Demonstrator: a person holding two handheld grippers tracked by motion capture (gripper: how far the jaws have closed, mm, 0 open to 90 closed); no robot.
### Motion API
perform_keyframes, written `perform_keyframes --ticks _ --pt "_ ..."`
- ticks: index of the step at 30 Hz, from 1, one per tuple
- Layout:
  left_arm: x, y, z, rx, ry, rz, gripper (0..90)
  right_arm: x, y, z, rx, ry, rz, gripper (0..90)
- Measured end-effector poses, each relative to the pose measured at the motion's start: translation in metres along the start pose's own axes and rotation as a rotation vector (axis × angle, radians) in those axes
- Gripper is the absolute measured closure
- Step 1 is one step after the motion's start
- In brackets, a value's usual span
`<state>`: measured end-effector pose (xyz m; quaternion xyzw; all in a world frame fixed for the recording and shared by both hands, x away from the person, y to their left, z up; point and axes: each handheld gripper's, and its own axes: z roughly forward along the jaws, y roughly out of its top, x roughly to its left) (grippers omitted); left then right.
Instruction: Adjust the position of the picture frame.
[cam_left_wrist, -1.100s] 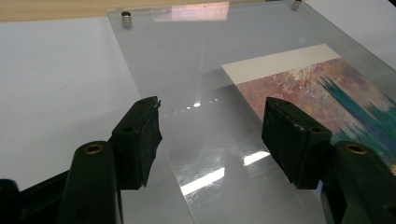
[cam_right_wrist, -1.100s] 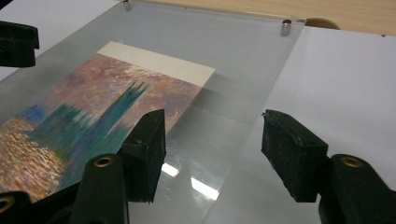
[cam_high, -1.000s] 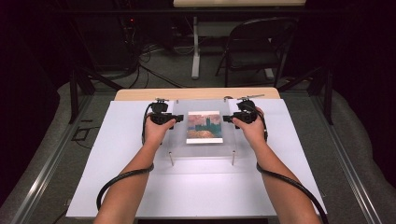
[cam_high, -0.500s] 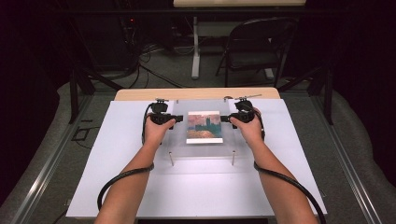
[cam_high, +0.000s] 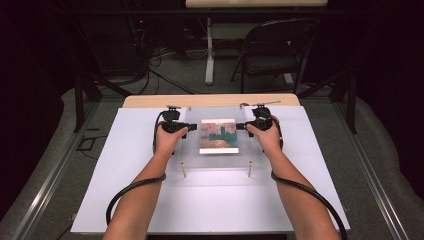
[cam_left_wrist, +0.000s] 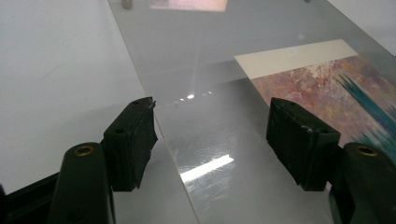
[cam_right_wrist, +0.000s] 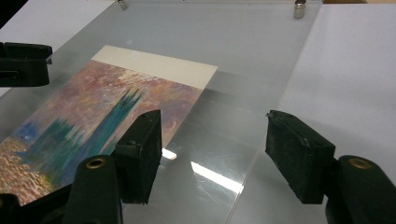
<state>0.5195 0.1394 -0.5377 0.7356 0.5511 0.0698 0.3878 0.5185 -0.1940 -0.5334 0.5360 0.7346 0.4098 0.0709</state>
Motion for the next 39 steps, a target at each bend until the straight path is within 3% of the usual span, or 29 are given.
perform_keyframes --ticks 7,23,28,39 --pt "0.0032 -0.0013 0.0009 0.004 -0.023 -0.044 32.1 -0.0027 -0.0011 0.0040 0.009 0.000 0.010 35.8" --pt "0.0030 -0.0041 0.0008 0.022 -0.052 -0.071 27.1 -0.0044 -0.0025 0.0033 0.020 0.018 0.041 34.7" --pt "0.0011 -0.0044 0.0011 0.016 -0.040 -0.067 26.5 -0.0045 -0.0029 0.0039 0.022 0.023 0.046 33.5" --pt "0.0031 -0.0065 0.0035 0.030 -0.084 -0.103 23.7 -0.0065 -0.0045 0.0046 0.023 0.039 0.068 32.1"
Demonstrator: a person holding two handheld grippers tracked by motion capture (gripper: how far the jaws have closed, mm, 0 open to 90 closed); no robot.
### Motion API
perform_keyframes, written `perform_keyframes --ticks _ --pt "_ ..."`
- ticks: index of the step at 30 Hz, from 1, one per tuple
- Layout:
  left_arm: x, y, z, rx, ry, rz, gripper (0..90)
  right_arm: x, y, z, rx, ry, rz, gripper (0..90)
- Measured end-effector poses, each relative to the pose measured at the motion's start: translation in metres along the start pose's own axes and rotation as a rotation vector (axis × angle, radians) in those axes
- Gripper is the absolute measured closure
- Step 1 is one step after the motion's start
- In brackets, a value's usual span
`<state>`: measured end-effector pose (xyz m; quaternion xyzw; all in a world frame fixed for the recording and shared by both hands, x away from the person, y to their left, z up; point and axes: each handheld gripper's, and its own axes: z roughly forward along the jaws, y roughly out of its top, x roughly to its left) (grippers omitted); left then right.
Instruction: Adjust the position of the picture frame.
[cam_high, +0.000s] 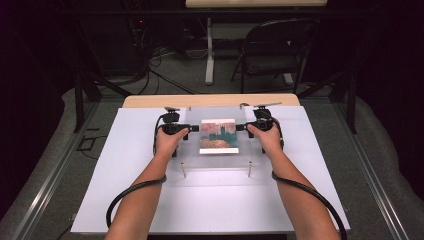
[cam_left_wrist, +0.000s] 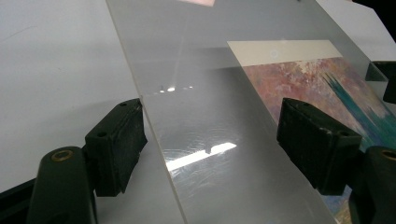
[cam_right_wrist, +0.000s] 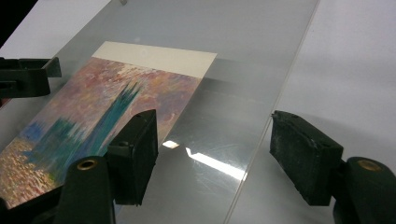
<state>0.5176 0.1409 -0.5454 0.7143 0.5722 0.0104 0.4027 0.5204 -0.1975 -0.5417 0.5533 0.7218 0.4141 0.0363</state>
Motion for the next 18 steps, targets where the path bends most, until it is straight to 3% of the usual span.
perform_keyframes --ticks 7,18 --pt "-0.0005 -0.0004 0.0008 0.001 -0.003 -0.007 23.1 -0.0020 -0.0020 0.0016 0.006 0.032 0.032 30.6" --pt "-0.0003 -0.0008 0.0006 0.010 -0.019 -0.025 23.4 0.0022 -0.0015 0.0036 0.014 0.021 0.039 28.1"
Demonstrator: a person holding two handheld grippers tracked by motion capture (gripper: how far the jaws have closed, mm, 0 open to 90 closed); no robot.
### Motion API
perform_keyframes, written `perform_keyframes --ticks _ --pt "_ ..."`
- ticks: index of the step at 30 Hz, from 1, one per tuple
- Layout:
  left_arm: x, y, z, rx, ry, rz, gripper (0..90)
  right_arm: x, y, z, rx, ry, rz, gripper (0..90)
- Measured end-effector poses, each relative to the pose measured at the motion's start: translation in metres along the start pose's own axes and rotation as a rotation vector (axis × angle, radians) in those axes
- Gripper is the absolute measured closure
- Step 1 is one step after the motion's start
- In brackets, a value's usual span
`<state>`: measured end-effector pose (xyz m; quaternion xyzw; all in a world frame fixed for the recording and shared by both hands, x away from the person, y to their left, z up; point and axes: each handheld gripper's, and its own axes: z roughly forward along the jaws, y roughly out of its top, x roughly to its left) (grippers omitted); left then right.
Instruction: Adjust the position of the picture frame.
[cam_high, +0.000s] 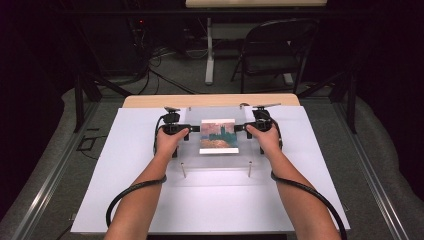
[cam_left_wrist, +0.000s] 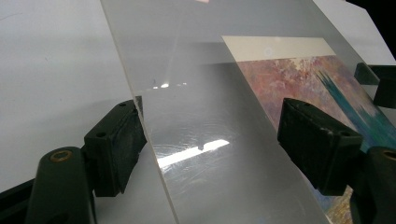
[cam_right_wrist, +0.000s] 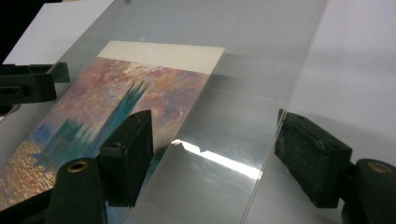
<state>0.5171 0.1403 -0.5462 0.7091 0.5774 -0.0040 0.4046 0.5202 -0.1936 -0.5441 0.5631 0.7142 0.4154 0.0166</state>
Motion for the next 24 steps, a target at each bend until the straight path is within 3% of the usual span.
perform_keyframes --ticks 9,24 --pt "0.0014 0.0011 -0.0010 0.002 -0.004 -0.004 25.2 0.0005 -0.0009 -0.0006 -0.010 -0.004 -0.009 28.5" --pt "0.0030 0.0012 -0.0063 -0.047 -0.014 -0.037 32.7 0.0038 0.0008 -0.0046 -0.028 -0.003 -0.033 28.9"
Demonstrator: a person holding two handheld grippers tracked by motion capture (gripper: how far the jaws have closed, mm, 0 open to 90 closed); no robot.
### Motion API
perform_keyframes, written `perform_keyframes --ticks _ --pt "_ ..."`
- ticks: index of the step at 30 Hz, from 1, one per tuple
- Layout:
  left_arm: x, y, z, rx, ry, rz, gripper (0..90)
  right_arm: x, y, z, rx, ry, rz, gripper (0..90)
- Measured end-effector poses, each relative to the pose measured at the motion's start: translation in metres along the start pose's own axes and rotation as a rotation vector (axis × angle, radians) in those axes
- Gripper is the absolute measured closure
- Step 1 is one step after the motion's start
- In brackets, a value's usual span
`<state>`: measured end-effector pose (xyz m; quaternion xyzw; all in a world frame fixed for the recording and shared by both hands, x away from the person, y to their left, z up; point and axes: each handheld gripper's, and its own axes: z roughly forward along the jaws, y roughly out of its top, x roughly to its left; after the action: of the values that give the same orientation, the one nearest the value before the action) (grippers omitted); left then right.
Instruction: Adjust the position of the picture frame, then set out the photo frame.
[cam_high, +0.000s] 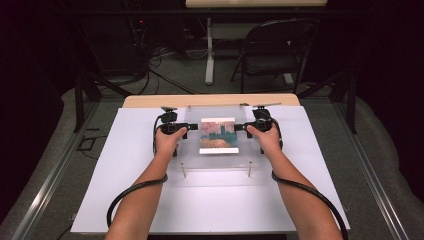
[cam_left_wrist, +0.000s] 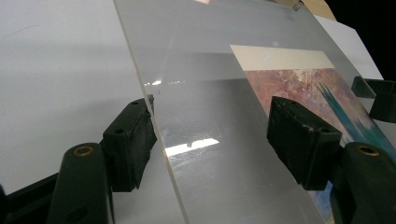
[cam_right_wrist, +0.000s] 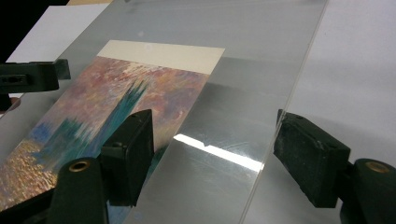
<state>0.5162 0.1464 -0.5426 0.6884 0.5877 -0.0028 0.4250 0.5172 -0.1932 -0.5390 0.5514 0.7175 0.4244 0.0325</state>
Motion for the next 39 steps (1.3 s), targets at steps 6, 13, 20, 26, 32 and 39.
perform_keyframes --ticks 6,13,20,26,32,39 --pt "0.000 0.001 -0.004 -0.016 -0.004 -0.011 35.5 0.002 0.001 -0.002 -0.016 -0.003 -0.006 29.9" --pt "-0.004 0.003 -0.010 -0.038 -0.002 -0.008 37.9 0.005 0.002 -0.008 -0.031 -0.009 -0.018 31.6" --pt "-0.009 0.007 -0.020 -0.058 -0.016 0.006 42.2 0.011 0.004 -0.019 -0.080 -0.018 -0.032 35.2" --pt "-0.014 0.010 -0.032 -0.080 -0.037 0.015 46.6 0.016 0.005 -0.032 -0.101 -0.017 -0.060 38.1" --pt "-0.018 0.012 -0.044 -0.091 -0.055 0.026 50.4 0.024 0.007 -0.045 -0.109 -0.026 -0.109 39.2" --pt "-0.025 0.013 -0.057 -0.091 -0.056 0.064 52.2 0.030 0.007 -0.057 -0.128 -0.023 -0.137 43.1"
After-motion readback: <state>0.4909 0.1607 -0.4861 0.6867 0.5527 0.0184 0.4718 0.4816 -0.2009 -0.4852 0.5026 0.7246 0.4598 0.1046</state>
